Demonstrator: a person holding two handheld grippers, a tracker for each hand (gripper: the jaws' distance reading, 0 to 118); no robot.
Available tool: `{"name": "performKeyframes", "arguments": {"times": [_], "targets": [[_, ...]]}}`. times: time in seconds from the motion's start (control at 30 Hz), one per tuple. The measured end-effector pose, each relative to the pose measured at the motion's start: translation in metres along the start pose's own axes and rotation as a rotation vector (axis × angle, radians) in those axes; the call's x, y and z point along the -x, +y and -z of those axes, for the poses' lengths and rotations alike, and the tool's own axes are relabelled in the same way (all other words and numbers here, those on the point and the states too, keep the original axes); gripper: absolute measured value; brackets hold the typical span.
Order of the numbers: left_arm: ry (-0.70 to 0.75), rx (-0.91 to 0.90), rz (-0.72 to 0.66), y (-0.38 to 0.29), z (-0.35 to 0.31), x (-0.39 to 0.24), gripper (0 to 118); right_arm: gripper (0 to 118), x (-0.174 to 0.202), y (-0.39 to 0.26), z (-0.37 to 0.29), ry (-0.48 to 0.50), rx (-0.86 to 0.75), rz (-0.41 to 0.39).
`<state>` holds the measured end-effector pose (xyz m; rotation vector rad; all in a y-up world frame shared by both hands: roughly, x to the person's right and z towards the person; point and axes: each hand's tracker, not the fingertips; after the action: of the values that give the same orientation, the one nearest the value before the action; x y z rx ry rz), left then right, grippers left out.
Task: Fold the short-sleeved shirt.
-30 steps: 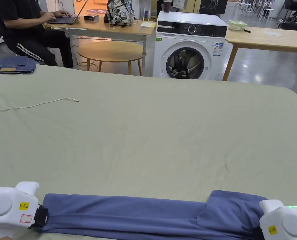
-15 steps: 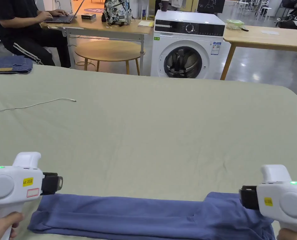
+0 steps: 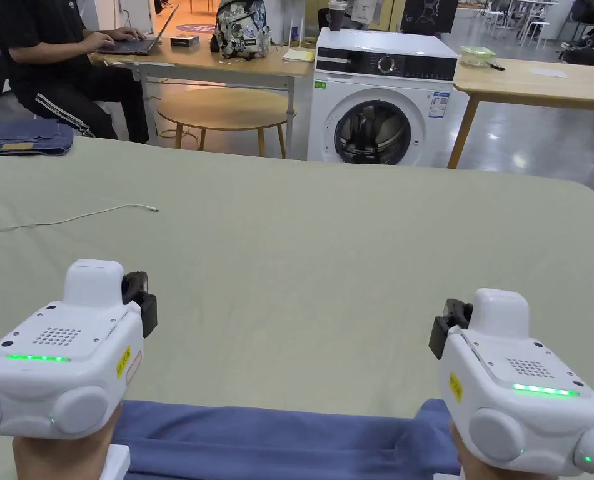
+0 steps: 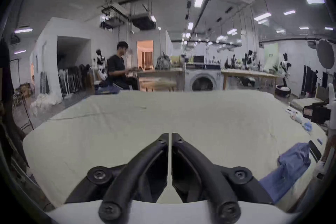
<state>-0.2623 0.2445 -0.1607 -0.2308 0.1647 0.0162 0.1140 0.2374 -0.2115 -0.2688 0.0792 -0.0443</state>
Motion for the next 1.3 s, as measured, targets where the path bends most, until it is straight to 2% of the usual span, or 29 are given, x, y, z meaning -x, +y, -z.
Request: {"name": "performKeyframes", "arguments": {"times": [0.13, 0.2, 0.3, 0.43, 0.53, 0.77, 0.8, 0.9, 0.97, 1.0, 1.03, 1.13, 1.23, 1.3], "targets": [[0.002, -0.04, -0.007, 0.004, -0.008, 0.003, 0, 0, 0.015, 0.007, -0.007, -0.023, -0.111, -0.024], [-0.002, -0.029, -0.018, 0.007, -0.008, 0.008, 0, 0, 0.02, 0.009, -0.007, -0.038, -0.116, -0.031], [-0.042, 0.07, -0.046, 0.006, -0.004, 0.025, 0, 0, 0.025, 0.011, -0.002, -0.037, -0.122, -0.025], [-0.11, 0.293, -0.095, -0.003, 0.006, 0.056, 0, 0, 0.03, 0.008, 0.003, -0.03, -0.13, -0.04], [-0.198, 0.453, -0.191, -0.019, 0.016, 0.091, 0, 0, 0.033, 0.006, 0.005, -0.01, -0.134, -0.064], [-0.333, 0.684, -0.407, -0.06, 0.036, 0.164, 0, 0, 0.041, 0.003, 0.011, 0.007, -0.142, -0.09], [-0.36, 0.721, -0.445, -0.065, 0.04, 0.172, 5, 0, 0.043, 0.003, 0.012, 0.01, -0.14, -0.089], [-0.444, 0.801, -0.54, -0.077, 0.04, 0.175, 44, 0, 0.047, 0.001, 0.015, 0.011, -0.141, -0.091], [-0.48, 0.845, -0.593, -0.097, 0.052, 0.192, 48, 0, 0.048, -0.001, 0.017, 0.014, -0.136, -0.089], [-0.506, 0.871, -0.637, -0.105, 0.056, 0.197, 59, 0, 0.049, -0.002, 0.018, 0.016, -0.135, -0.088], [-0.523, 0.905, -0.667, -0.112, 0.059, 0.197, 63, 0, 0.05, -0.004, 0.019, 0.015, -0.131, -0.089], [-0.53, 0.924, -0.726, -0.125, 0.06, 0.193, 63, 0, 0.05, -0.007, 0.022, 0.018, -0.117, -0.094], [-0.656, 0.908, -0.902, -0.137, 0.059, 0.184, 63, 0, 0.051, -0.012, 0.023, 0.019, -0.107, -0.099], [-0.69, 0.917, -0.936, -0.146, 0.061, 0.173, 62, 0, 0.051, -0.015, 0.024, 0.014, -0.102, -0.1]]}}
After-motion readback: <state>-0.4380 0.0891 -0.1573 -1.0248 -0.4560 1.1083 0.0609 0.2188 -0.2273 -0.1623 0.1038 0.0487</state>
